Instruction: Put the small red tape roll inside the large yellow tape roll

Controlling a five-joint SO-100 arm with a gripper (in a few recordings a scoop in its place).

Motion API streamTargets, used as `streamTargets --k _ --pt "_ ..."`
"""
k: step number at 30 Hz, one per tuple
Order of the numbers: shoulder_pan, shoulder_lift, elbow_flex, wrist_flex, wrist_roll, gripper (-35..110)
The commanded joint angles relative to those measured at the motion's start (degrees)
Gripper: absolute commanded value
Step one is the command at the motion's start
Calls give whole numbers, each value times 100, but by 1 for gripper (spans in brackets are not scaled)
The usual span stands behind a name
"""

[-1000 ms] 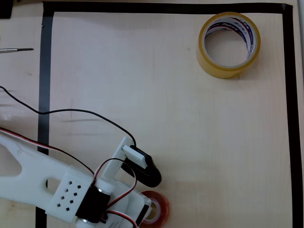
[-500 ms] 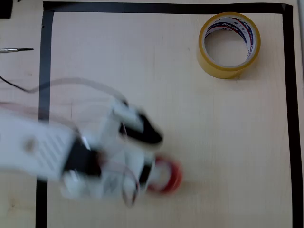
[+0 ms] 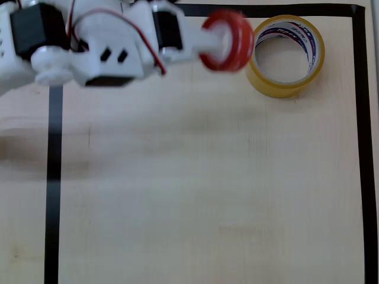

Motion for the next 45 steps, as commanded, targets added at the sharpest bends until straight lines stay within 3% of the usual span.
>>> streamTargets --k 1,10,15,32,39,45 --pt "-167 -255 -1090 -343 185 0" --pt "-53 -2839 -3920 -88 185 0" --pt "-97 -5177 -7523 721 185 0" --pt "-255 -5906 -7638 861 193 0" --pt "-220 -5994 -7638 1046 193 15" --pt "-229 -5906 -7646 1213 193 19"
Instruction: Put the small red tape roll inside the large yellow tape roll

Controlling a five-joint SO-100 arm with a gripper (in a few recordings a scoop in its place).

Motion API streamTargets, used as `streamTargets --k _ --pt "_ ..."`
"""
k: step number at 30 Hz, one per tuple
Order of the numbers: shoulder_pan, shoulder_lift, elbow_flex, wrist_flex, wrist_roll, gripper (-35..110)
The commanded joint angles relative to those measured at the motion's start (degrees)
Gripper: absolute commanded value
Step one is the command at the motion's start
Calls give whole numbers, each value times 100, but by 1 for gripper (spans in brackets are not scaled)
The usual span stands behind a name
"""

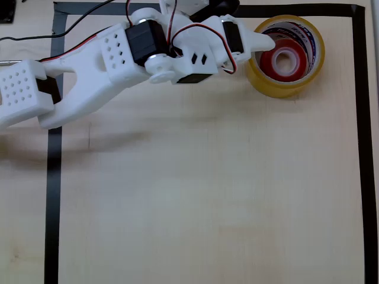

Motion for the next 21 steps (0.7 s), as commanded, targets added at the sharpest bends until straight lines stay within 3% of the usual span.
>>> streamTargets --k 1,6,16,21 --pt "-18 571 -580 185 193 19" --pt "9 1723 -580 1151 167 0" --pt "475 4104 -439 3287 308 0" --pt "694 6056 2566 3278 589 0"
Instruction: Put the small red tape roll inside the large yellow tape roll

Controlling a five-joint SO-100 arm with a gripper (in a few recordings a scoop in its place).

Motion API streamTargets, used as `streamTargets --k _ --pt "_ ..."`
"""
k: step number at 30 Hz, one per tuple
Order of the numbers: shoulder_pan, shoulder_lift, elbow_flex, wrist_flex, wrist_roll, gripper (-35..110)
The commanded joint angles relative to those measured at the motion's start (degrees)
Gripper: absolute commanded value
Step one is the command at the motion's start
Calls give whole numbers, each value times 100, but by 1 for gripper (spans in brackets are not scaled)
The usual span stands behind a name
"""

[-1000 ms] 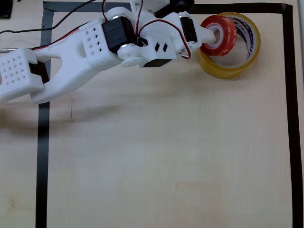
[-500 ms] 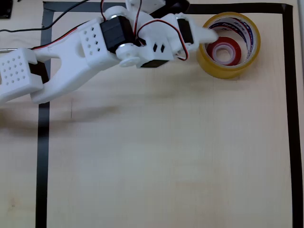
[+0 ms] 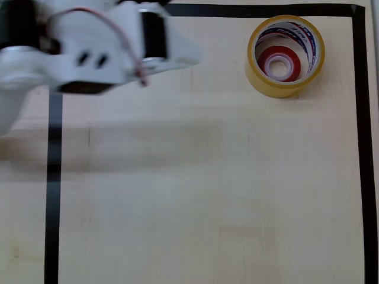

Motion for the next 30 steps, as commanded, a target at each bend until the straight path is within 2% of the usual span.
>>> streamTargets --k 1,3,4,7,8,12,15,20,24,30 --pt "114 2329 2206 88 237 0" --pt "246 2971 3437 -53 237 0" --pt "334 3586 4535 -501 246 0" --pt "510 6223 8763 -3041 246 0" --pt "571 6829 9712 -3586 246 0" --pt "914 8007 11742 -4228 246 0" --pt "1178 9563 13421 -5045 264 0" --pt "1433 11742 15038 -5089 220 0" --pt "1503 13333 16110 -4649 97 0" --pt "1494 13438 16884 -4438 -88 0"
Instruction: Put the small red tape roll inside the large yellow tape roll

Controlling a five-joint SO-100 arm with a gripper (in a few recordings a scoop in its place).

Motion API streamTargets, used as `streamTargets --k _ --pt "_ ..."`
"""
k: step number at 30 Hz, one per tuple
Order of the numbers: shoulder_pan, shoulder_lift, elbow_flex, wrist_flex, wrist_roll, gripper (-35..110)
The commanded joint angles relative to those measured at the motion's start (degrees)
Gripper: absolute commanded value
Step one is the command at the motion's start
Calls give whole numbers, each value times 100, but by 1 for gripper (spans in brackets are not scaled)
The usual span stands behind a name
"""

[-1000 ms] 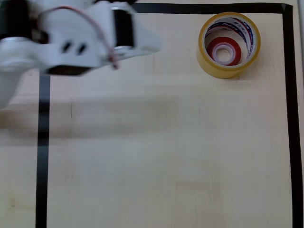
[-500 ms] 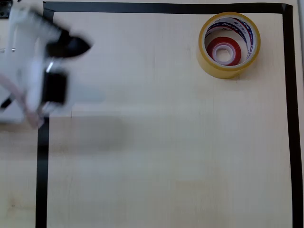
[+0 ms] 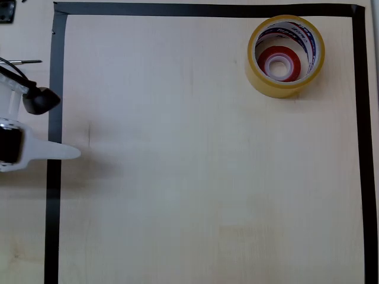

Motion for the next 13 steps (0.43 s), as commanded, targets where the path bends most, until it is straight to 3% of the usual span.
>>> streamTargets --k 1,13 --pt "18 264 378 35 -185 0" --pt "-79 264 844 62 -413 0"
